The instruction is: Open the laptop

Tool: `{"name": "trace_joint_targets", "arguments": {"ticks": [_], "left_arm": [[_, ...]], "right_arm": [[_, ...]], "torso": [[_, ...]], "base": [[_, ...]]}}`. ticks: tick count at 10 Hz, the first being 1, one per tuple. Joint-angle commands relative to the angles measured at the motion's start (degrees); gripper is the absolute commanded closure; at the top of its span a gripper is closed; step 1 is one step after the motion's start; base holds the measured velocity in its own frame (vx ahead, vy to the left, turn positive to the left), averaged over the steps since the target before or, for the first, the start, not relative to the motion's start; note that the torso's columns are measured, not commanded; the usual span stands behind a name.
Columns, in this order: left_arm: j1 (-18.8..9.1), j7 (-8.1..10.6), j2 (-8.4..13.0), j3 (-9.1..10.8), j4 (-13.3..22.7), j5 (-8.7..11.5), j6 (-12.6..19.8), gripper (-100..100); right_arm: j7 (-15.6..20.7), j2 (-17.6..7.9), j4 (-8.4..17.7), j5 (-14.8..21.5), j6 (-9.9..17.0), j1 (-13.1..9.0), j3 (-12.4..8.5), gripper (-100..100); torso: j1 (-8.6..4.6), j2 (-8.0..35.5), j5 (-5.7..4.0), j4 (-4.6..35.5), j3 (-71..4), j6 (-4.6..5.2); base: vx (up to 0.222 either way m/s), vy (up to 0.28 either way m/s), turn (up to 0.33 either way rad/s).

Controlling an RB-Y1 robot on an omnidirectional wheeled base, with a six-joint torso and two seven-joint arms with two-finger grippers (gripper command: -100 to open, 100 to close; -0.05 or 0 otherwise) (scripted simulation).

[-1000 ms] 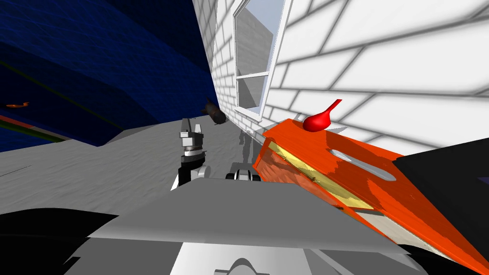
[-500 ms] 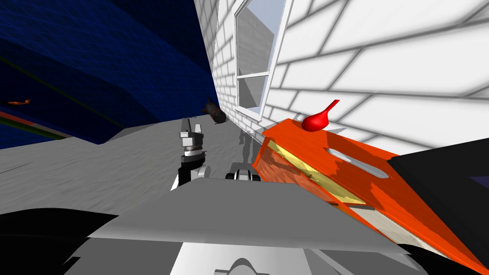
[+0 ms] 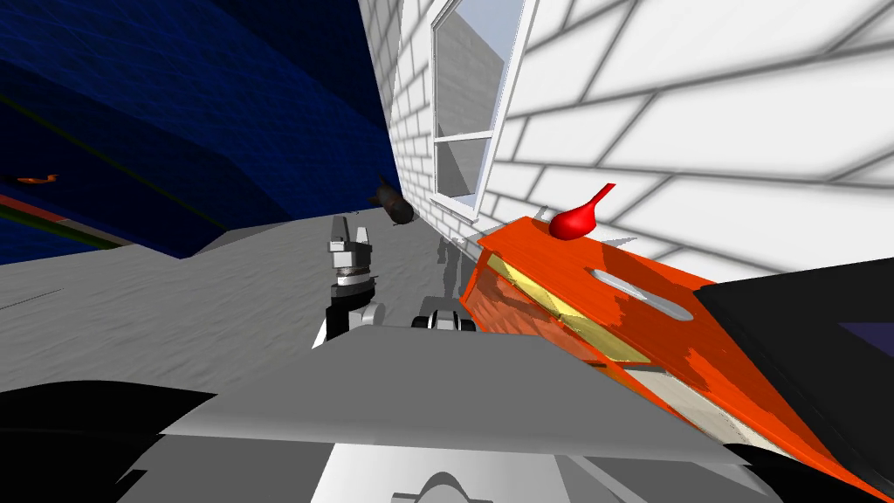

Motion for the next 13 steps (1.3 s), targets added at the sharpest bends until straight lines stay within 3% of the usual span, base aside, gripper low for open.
{"name": "trace_joint_targets", "arguments": {"ticks": [1, 2, 3, 10, 11, 13], "left_arm": [[0.0, 0.00, 0.0, 0.00, 0.0, 0.0, 0.0, 0], [0.0, 0.00, 0.0, 0.00, 0.0, 0.0, 0.0, 0], [0.0, 0.00, 0.0, 0.00, 0.0, 0.0, 0.0, 0], [0.0, 0.00, 0.0, 0.00, 0.0, 0.0, 0.0, 0], [0.0, 0.00, 0.0, 0.00, 0.0, 0.0, 0.0, 0], [0.0, 0.00, 0.0, 0.00, 0.0, 0.0, 0.0, 0]], "right_arm": [[-2.6, -0.1, 1.5, -2.2, 0.2, -0.7, 1.8, 100], [-2.0, -0.5, 1.0, -1.8, 0.2, -0.6, 0.9, 100], [-4.4, -0.7, 3.2, -4.2, 0.0, -2.9, 2.9, 100], [-9.4, -1.1, 8.4, -9.5, -0.3, -8.1, 7.9, 100], [-8.8, -1.3, 8.0, -9.2, -0.5, -7.7, 6.5, 100], [-11.0, -1.1, 10.2, -11.4, -0.7, -10.4, 8.8, 100]], "torso": [[0.00, 0.0, -0.09, 0.0, 0.1, -0.02], [-0.05, 0.0, -0.14, 0.0, 0.1, -0.02], [0.10, -0.1, 0.00, 0.0, 0.0, -0.06], [0.10, -0.1, -0.35, 0.0, 0.1, -0.11], [0.12, -0.1, -0.30, -0.1, 0.1, -0.10], [0.47, -0.3, 0.15, -0.1, -0.2, -0.22]], "base": [[-0.059, -0.033, 0.011], [-0.022, -0.013, 0.016], [-0.060, -0.019, 0.045], [-0.068, -0.011, 0.024], [-0.021, -0.004, 0.007], [-0.047, -0.012, 0.021]]}}
